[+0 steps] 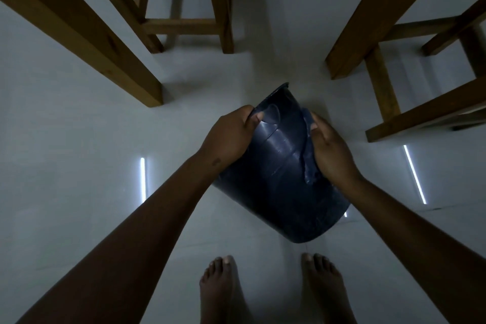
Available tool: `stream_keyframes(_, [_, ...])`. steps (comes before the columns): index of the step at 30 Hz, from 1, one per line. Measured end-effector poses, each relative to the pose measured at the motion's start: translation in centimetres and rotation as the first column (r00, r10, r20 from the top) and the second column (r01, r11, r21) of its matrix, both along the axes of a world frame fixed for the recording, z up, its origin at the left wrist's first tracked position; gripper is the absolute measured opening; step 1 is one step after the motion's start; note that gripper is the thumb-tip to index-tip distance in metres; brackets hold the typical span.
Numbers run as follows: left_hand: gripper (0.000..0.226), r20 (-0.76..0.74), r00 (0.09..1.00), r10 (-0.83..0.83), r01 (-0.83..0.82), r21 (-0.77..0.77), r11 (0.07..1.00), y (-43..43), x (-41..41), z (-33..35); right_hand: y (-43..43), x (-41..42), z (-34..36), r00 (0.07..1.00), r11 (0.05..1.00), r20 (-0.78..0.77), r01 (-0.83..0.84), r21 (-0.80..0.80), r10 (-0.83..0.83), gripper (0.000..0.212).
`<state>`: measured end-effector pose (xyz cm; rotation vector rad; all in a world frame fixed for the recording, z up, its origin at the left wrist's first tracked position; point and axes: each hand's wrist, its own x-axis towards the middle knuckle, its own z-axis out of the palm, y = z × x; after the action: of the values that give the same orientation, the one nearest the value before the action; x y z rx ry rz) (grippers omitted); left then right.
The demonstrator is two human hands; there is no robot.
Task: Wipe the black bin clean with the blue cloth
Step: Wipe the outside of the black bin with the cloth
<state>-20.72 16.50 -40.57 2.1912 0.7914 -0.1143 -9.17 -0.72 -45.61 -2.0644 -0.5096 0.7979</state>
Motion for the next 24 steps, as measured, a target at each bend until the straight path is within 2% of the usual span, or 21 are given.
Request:
stream_keyframes(2, [0.029,-0.012,1.0,0.009,-0.009,-0.002,1.0,0.1,-0.3,-0.2,-0.6,-2.6,0.4,0.975,0.996,0.206,-0.08,-0.04,0.087,0.045])
stream_keyframes(4, [0.03,-0.011,1.0,0.015,-0.016,-0.01,1.0,0.3,-0.6,-0.3,-1.3,-5.2,0.3,0.846,0.963,0.461,-0.222,-0.153,0.268,0.049])
stream_keyframes(5, [0.03,-0.009,1.0,0.014,-0.014,-0.014,1.0,0.4,-0.7,-0.3,-1.6,-6.2,0.2,0.769,0.937,0.535,-0.279,-0.21,0.35,0.052])
stream_keyframes(7, [0.034,-0.009,1.0,0.011,-0.011,-0.022,1.0,0.4,-0.5,-0.3,-1.9,-7.7,-0.1,0.651,0.883,0.597,-0.347,-0.316,0.469,0.061])
stream_keyframes(10, [0.037,-0.015,1.0,0.019,-0.019,-0.032,0.999,0.2,0.0,-0.2,-1.8,-9.4,-0.1,0.459,0.805,0.665,-0.399,-0.438,0.589,0.062])
stream_keyframes(12, [0.037,-0.003,1.0,0.024,-0.024,-0.05,0.998,0.2,0.1,-0.1,-2.1,-10.1,-0.5,0.346,0.744,0.668,-0.437,-0.506,0.658,0.073])
stream_keyframes(14, [0.036,0.01,1.0,0.024,-0.023,-0.068,0.997,0.2,0.1,0.1,-2.5,-10.7,-0.8,0.282,0.701,0.66,-0.465,-0.541,0.696,0.08])
stream_keyframes(16, [0.036,0.026,1.0,0.011,-0.009,-0.073,0.997,0.2,0.2,0.1,-2.6,-10.7,-0.9,0.257,0.716,0.696,-0.47,-0.516,0.671,0.07])
stream_keyframes(17, [0.036,0.034,0.999,-0.003,0.005,-0.066,0.998,0.3,0.3,0.1,-2.4,-10.3,-0.8,0.295,0.743,0.706,-0.464,-0.483,0.644,0.068])
stream_keyframes(18, [0.035,0.035,0.999,-0.015,0.017,-0.054,0.998,0.3,0.4,0.1,-2.3,-9.6,-0.8,0.373,0.775,0.694,-0.446,-0.448,0.616,0.069])
stream_keyframes(19, [0.034,0.028,0.999,-0.021,0.022,-0.042,0.999,0.3,0.5,0.2,-2.1,-8.6,-0.7,0.487,0.821,0.665,-0.409,-0.4,0.566,0.07])
stream_keyframes(21, [0.033,0.016,1.0,-0.019,0.019,-0.031,0.999,0.4,0.4,0.2,-1.4,-5.7,-0.3,0.742,0.932,0.566,-0.253,-0.261,0.36,0.06])
stream_keyframes(23, [0.035,0.011,1.0,-0.013,0.013,-0.032,0.999,0.3,0.1,0.1,-1.1,-2.4,0.7,0.951,0.986,0.283,-0.09,-0.14,0.127,0.047])
stream_keyframes(24, [0.035,0.009,1.0,-0.009,0.009,-0.029,1.0,0.2,0.1,0.1,-1.0,-1.0,0.9,0.994,0.995,0.1,-0.027,-0.095,0.037,0.041])
